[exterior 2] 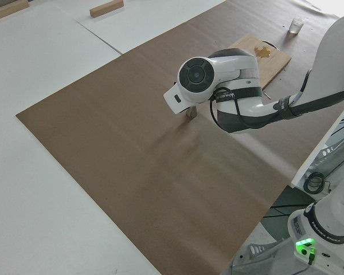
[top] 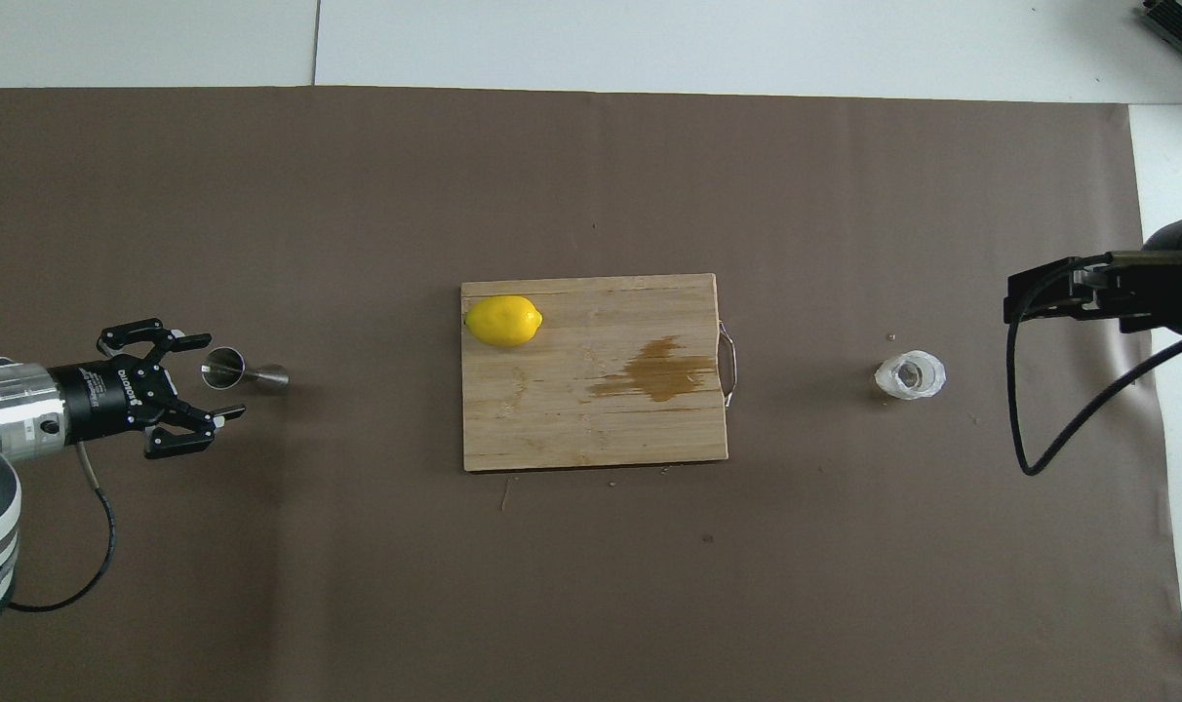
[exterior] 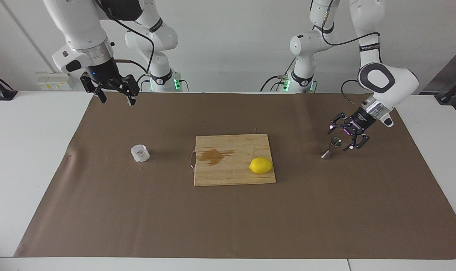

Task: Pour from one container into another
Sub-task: 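Close the left gripper on the metal cup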

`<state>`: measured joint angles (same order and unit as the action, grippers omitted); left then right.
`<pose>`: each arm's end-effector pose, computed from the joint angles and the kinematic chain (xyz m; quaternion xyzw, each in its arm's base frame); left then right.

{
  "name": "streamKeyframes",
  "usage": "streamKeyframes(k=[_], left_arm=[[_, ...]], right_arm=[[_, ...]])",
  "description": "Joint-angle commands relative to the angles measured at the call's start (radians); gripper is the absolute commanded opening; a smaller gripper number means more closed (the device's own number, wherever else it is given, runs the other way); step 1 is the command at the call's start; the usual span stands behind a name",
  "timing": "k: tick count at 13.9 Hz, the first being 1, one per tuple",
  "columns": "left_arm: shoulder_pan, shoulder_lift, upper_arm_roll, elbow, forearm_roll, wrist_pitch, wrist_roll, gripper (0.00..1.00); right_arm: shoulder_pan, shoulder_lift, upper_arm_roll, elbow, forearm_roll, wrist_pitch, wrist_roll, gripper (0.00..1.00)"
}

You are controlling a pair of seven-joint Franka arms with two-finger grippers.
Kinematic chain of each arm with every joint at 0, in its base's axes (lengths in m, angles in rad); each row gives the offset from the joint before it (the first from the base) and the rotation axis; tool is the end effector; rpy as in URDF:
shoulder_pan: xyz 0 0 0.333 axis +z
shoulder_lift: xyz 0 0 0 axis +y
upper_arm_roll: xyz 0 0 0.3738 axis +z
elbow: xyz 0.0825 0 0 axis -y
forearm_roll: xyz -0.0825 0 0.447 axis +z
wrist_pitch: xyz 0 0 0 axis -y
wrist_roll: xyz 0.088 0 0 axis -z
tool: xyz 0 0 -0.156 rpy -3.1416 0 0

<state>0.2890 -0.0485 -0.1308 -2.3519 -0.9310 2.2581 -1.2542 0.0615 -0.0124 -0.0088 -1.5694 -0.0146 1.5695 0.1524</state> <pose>0.5514 0.0355 0.3318 0.4905 0.8032 -0.1925 0.2780 0.6129 0.0300 0.6416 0.9987 -0.0499 0.0070 0.0066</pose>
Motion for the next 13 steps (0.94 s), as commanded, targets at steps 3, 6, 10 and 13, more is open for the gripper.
streamKeyframes(k=[3, 6, 10, 13], left_arm=[[-0.016, 0.004, 0.010, 0.016, -0.032, -0.015, -0.004, 1.00], [-0.016, 0.002, 0.010, 0.013, -0.032, -0.014, -0.004, 1.00], [-0.028, 0.001, 0.010, 0.005, -0.032, -0.006, -0.005, 0.89], [-0.027, -0.001, 0.011, 0.003, -0.035, -0.014, -0.005, 0.70]], right_arm=[[-0.011, -0.017, 0.007, -0.018, 0.004, -0.002, 0.007, 1.00], [-0.011, -0.017, 0.007, -0.018, 0.004, -0.002, 0.007, 1.00], [-0.011, -0.017, 0.007, -0.018, 0.004, -0.002, 0.007, 1.00], [-0.011, -0.017, 0.007, -0.018, 0.004, -0.002, 0.007, 1.00]])
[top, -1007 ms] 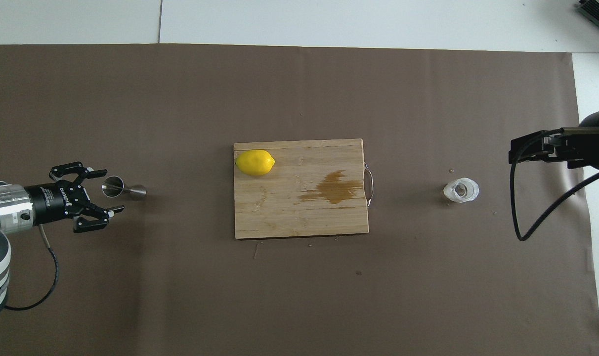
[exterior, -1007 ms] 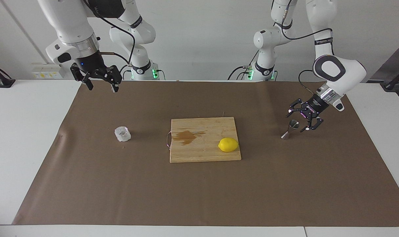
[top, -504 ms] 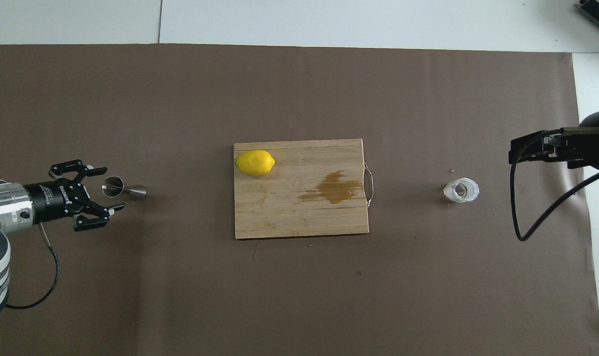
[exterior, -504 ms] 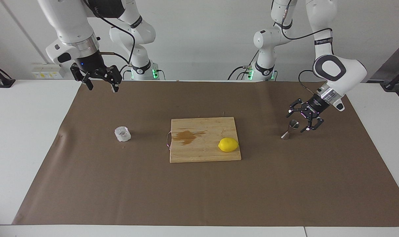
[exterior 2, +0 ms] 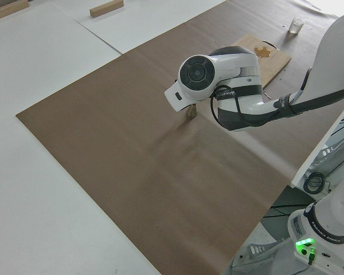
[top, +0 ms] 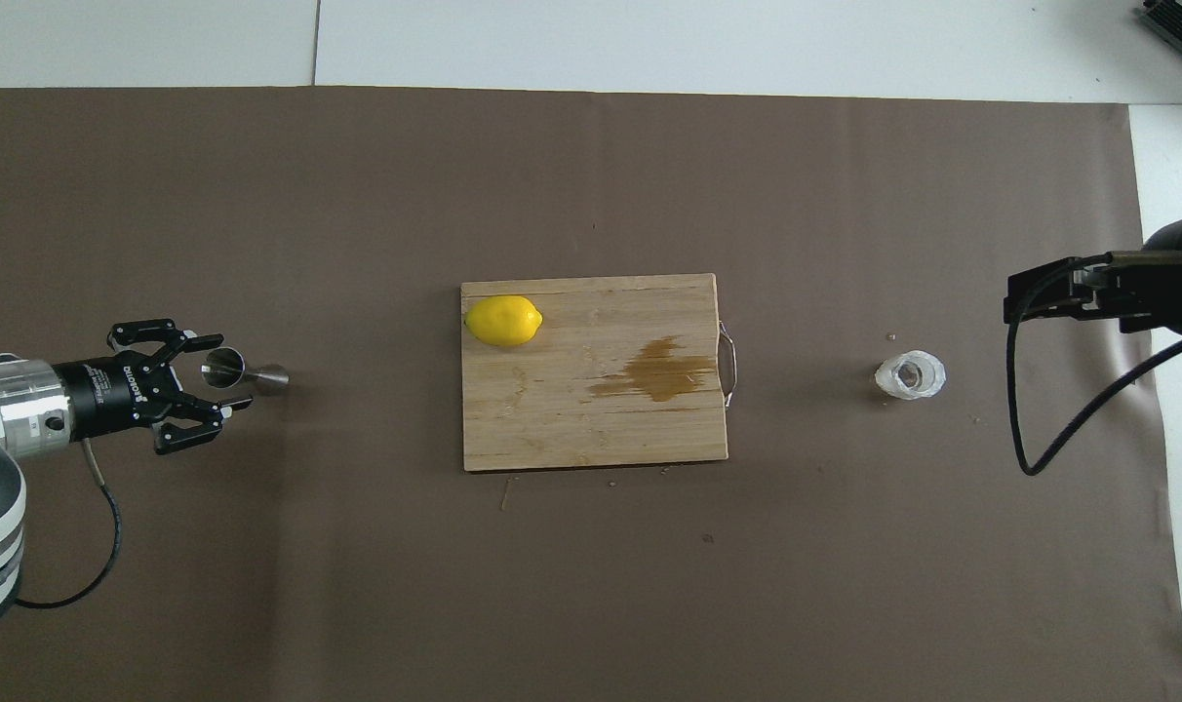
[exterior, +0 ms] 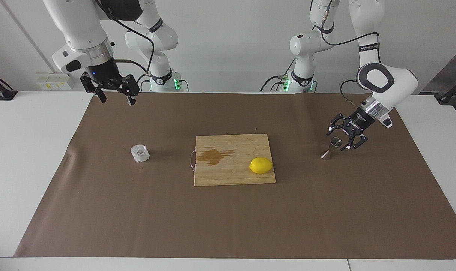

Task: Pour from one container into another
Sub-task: 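Close the left gripper on the metal cup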

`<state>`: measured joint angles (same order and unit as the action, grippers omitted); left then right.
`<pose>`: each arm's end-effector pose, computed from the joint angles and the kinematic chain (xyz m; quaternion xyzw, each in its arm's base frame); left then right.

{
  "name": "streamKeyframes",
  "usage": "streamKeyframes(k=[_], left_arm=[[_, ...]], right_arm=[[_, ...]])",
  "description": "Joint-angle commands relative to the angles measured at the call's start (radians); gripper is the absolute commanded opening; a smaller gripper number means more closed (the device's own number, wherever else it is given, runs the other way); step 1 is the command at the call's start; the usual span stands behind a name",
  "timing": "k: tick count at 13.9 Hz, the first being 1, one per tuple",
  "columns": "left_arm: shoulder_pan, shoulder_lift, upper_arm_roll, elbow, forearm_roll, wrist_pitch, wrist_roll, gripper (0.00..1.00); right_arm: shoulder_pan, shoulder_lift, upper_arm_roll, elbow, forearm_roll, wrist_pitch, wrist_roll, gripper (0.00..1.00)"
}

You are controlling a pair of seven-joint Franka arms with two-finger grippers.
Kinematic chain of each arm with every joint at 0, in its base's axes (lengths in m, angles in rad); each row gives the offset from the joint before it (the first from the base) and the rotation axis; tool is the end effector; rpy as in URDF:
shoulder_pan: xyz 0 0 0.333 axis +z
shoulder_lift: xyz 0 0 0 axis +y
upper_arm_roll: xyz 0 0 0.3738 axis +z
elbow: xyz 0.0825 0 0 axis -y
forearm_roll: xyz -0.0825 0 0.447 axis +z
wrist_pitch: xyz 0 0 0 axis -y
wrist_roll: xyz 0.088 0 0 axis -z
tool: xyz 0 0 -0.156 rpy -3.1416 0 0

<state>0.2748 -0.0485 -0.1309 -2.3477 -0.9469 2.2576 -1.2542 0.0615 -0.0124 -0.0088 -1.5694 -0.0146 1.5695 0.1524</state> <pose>0.5540 0.0272 0.3344 0.4911 0.8003 -0.1962 0.2827 0.6129 0.0300 0.6416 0.9987 -0.0499 0.0070 0.0066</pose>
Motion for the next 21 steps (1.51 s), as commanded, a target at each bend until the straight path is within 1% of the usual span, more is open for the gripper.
streamKeyframes(k=[1, 2, 11, 12, 13, 14, 15, 17, 19, 21], left_arm=[[-0.006, -0.002, 0.011, -0.001, -0.018, -0.018, -0.005, 0.66], [-0.002, -0.002, 0.011, -0.001, -0.018, -0.020, -0.005, 0.64], [0.003, -0.002, 0.014, -0.001, -0.018, -0.018, -0.004, 0.64], [0.003, -0.001, 0.014, -0.001, -0.018, -0.018, -0.002, 0.61], [0.003, -0.001, 0.014, -0.001, -0.018, -0.018, -0.002, 0.56], [0.003, -0.001, 0.014, 0.001, -0.016, -0.020, -0.002, 0.47], [0.003, -0.001, 0.013, 0.001, -0.016, -0.018, -0.002, 0.30], [0.003, 0.001, 0.014, 0.007, -0.016, -0.018, -0.002, 0.01], [0.001, 0.004, 0.013, 0.014, -0.016, -0.016, -0.005, 0.00], [-0.012, 0.019, 0.011, 0.056, -0.018, -0.033, -0.014, 0.00]], right_arm=[[-0.011, -0.017, 0.007, -0.018, 0.004, -0.002, 0.007, 1.00], [-0.011, -0.017, 0.007, -0.018, 0.004, -0.002, 0.007, 1.00], [-0.011, -0.017, 0.007, -0.018, 0.004, -0.002, 0.007, 1.00], [-0.011, -0.017, 0.007, -0.018, 0.004, -0.002, 0.007, 1.00], [-0.011, -0.017, 0.007, -0.018, 0.004, -0.002, 0.007, 1.00], [-0.011, -0.017, 0.007, -0.018, 0.004, -0.002, 0.007, 1.00], [-0.011, -0.017, 0.007, -0.018, 0.004, -0.002, 0.007, 1.00], [-0.011, -0.017, 0.007, -0.018, 0.004, -0.002, 0.007, 1.00], [-0.011, -0.017, 0.007, -0.018, 0.004, -0.002, 0.007, 1.00], [-0.011, -0.017, 0.007, -0.018, 0.004, -0.002, 0.007, 1.00]])
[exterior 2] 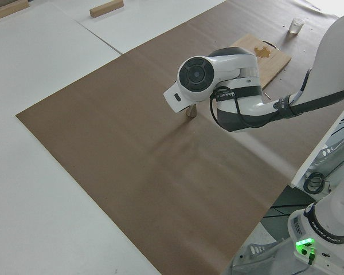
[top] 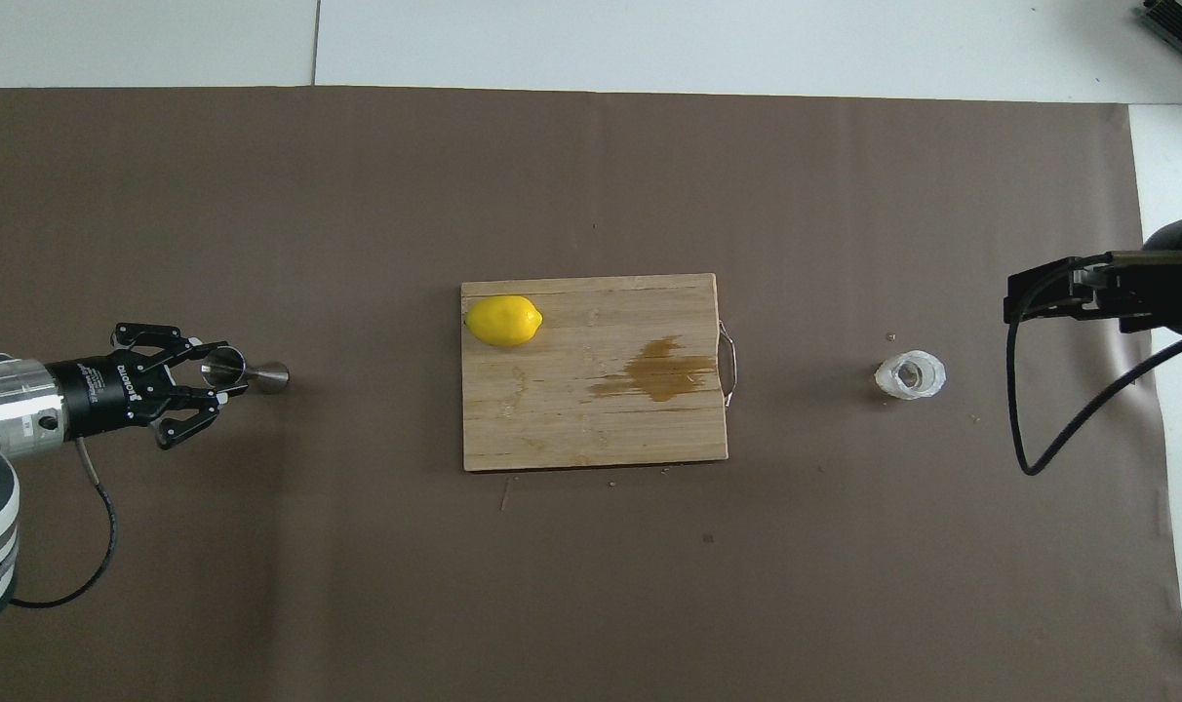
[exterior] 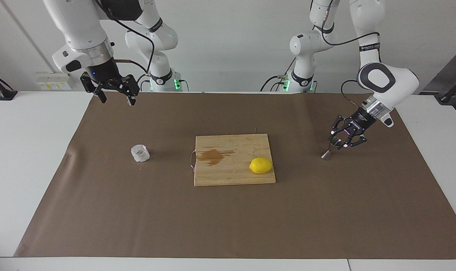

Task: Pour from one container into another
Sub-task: 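Close the left gripper on the metal cup, then lift the metal cup and carry it over the wooden board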

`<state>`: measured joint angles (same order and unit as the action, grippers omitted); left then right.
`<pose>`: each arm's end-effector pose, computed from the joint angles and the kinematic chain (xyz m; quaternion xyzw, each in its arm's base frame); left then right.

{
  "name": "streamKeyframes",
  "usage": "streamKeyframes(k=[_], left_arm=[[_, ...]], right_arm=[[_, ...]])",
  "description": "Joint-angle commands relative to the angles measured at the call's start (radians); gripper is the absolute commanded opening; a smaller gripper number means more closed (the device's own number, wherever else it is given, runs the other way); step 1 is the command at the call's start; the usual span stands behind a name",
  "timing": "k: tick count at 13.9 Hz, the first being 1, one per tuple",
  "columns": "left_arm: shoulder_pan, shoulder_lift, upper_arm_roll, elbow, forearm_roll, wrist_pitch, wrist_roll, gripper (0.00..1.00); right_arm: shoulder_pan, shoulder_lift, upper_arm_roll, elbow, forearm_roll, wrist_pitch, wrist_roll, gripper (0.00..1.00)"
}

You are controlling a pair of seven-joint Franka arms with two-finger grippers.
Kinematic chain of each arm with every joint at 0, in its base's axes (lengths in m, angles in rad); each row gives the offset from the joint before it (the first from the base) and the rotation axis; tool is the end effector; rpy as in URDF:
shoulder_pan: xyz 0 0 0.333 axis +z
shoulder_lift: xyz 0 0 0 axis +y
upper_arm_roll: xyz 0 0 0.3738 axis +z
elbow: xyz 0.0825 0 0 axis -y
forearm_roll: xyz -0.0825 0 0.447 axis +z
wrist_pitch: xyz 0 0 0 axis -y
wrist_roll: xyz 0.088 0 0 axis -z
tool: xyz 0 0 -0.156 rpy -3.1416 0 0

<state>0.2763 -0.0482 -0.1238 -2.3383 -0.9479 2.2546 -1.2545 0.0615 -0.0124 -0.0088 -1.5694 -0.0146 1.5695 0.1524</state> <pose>0.5570 0.0320 0.3388 0.4885 0.8009 -0.1939 0.2868 0.6129 0.0300 0.6416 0.9987 -0.0499 0.0070 0.0066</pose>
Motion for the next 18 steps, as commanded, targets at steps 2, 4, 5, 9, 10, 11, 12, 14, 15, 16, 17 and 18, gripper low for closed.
streamKeyframes(k=[2, 4, 5, 9, 10, 11, 12, 14, 15, 16, 17, 18], left_arm=[[-0.023, 0.024, -0.002, 0.095, -0.015, -0.070, -0.032, 0.00], [-0.058, 0.024, 0.000, 0.144, -0.015, -0.087, -0.078, 0.00], [-0.084, 0.027, 0.000, 0.172, -0.015, -0.093, -0.112, 0.00], [-0.205, 0.059, 0.000, 0.278, -0.014, -0.073, -0.267, 0.00], [-0.236, 0.073, -0.002, 0.301, -0.008, -0.067, -0.307, 0.00], [-0.277, 0.085, -0.002, 0.318, -0.006, -0.035, -0.347, 0.00], [-0.320, 0.093, -0.002, 0.324, -0.005, 0.012, -0.374, 0.00], [-0.412, 0.108, 0.000, 0.324, -0.005, 0.125, -0.434, 0.00], [-0.467, 0.114, -0.002, 0.323, -0.005, 0.194, -0.486, 0.00], [-0.524, 0.128, 0.000, 0.321, -0.005, 0.262, -0.528, 0.00], [-0.570, 0.132, 0.000, 0.320, -0.005, 0.326, -0.563, 0.00], [-0.604, 0.134, -0.002, 0.318, -0.005, 0.365, -0.603, 0.00]], right_arm=[[-0.011, -0.017, 0.007, -0.018, 0.004, -0.002, 0.007, 1.00], [-0.011, -0.017, 0.007, -0.018, 0.004, -0.002, 0.007, 1.00], [-0.011, -0.017, 0.007, -0.018, 0.004, -0.002, 0.007, 1.00], [-0.011, -0.017, 0.007, -0.018, 0.004, -0.002, 0.007, 1.00], [-0.011, -0.017, 0.007, -0.018, 0.004, -0.002, 0.007, 1.00], [-0.011, -0.017, 0.007, -0.017, 0.004, -0.002, 0.007, 1.00], [-0.011, -0.017, 0.007, -0.018, 0.004, -0.002, 0.007, 1.00], [-0.011, -0.017, 0.007, -0.018, 0.004, -0.002, 0.007, 1.00], [-0.011, -0.017, 0.007, -0.018, 0.004, -0.002, 0.007, 1.00], [-0.011, -0.017, 0.007, -0.018, 0.004, -0.002, 0.007, 1.00], [-0.011, -0.017, 0.007, -0.018, 0.004, -0.002, 0.007, 1.00], [-0.011, -0.017, 0.007, -0.018, 0.004, -0.002, 0.007, 1.00]])
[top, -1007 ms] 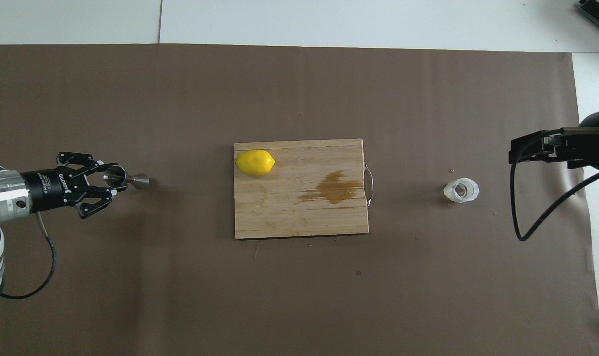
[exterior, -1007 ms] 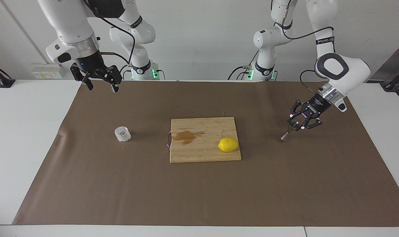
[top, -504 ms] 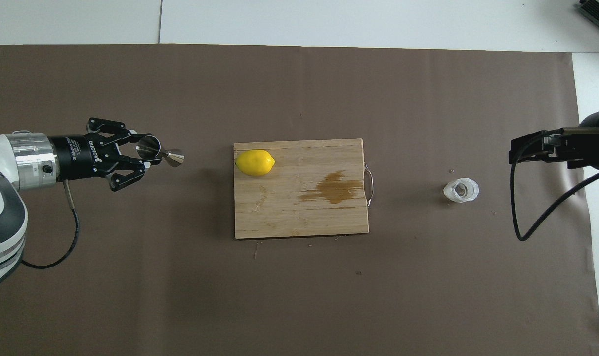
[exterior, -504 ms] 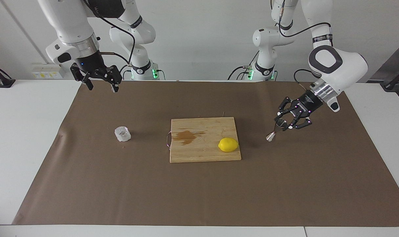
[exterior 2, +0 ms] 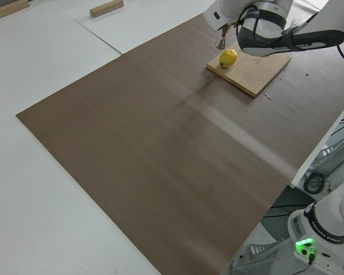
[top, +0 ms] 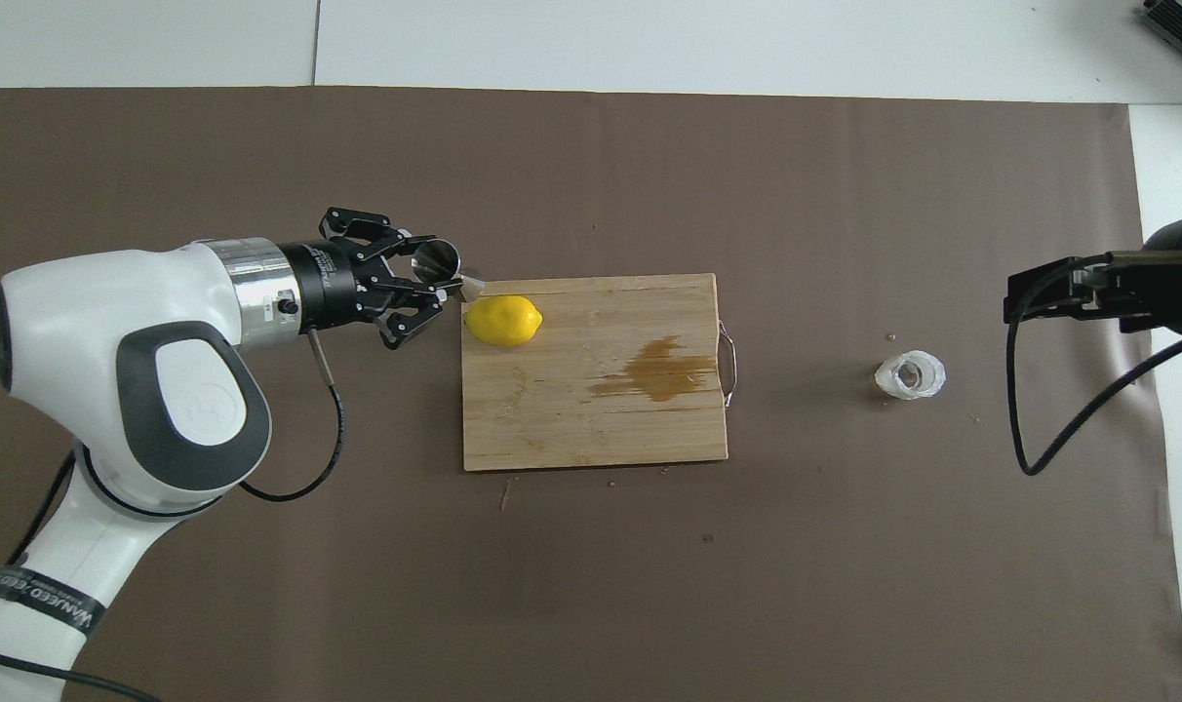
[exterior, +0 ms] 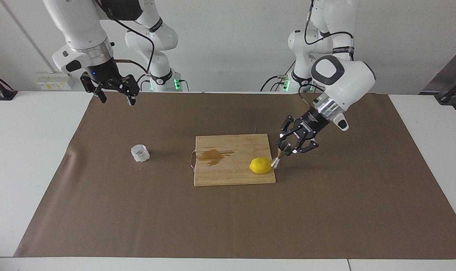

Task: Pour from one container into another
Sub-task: 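Lift the metal cup and carry it over the wooden board, then lower the metal cup onto the board and open the left gripper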

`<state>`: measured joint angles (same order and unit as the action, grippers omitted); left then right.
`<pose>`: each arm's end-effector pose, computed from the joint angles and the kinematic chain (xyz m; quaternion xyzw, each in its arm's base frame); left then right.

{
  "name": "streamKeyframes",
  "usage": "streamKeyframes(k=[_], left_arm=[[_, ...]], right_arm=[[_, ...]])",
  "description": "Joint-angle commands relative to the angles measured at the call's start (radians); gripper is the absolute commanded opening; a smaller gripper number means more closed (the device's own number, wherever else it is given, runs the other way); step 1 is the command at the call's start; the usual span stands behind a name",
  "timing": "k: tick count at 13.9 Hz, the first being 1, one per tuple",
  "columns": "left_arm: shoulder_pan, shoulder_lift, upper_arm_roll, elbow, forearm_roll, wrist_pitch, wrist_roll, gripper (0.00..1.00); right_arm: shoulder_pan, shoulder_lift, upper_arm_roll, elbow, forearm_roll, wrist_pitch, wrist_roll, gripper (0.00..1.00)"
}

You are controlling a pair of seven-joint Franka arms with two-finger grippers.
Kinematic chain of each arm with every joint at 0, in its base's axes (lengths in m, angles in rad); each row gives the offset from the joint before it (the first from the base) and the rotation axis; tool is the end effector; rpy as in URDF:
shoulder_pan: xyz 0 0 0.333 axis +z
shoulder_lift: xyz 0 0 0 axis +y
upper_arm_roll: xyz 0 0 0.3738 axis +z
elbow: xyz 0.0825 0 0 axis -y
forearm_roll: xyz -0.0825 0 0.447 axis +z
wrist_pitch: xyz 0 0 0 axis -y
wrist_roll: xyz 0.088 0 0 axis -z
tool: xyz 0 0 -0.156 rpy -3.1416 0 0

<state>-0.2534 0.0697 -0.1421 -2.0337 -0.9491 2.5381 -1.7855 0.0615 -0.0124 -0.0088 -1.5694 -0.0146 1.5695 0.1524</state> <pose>0.6268 -0.2744 0.4462 0.4657 0.7950 -0.2123 0.3256 0.6129 0.0300 0.6416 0.9987 -0.0499 0.0070 0.0066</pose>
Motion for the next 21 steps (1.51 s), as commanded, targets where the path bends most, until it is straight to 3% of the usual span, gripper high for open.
streamKeyframes(k=[1, 4, 6, 9, 19, 20, 21], left_arm=[[-0.107, 0.018, 0.018, 0.018, -0.003, 0.103, -0.104, 0.00], [-0.248, 0.042, 0.016, 0.017, -0.003, 0.261, -0.185, 0.00], [-0.323, 0.079, 0.016, 0.020, -0.003, 0.292, -0.190, 0.00], [-0.418, 0.168, 0.016, 0.029, -0.003, 0.385, -0.189, 0.00], [-0.464, 0.173, 0.016, -0.036, -0.002, 0.403, -0.164, 0.00], [-0.481, 0.171, 0.016, -0.048, -0.002, 0.416, -0.158, 0.01], [-0.483, 0.171, 0.016, -0.052, -0.002, 0.425, -0.150, 0.10]], right_arm=[[-0.011, -0.017, 0.007, -0.018, 0.004, -0.002, 0.007, 1.00], [-0.011, -0.017, 0.007, -0.018, 0.004, -0.002, 0.007, 1.00], [-0.011, -0.017, 0.007, -0.018, 0.004, -0.002, 0.007, 1.00], [-0.011, -0.017, 0.007, -0.018, 0.004, -0.002, 0.007, 1.00], [-0.038, -0.017, 0.009, -0.018, 0.004, 0.003, 0.003, 1.00], [-0.040, -0.015, 0.009, -0.018, 0.007, 0.009, -0.019, 1.00], [-0.038, -0.015, 0.009, -0.020, 0.007, 0.013, -0.054, 1.00]])
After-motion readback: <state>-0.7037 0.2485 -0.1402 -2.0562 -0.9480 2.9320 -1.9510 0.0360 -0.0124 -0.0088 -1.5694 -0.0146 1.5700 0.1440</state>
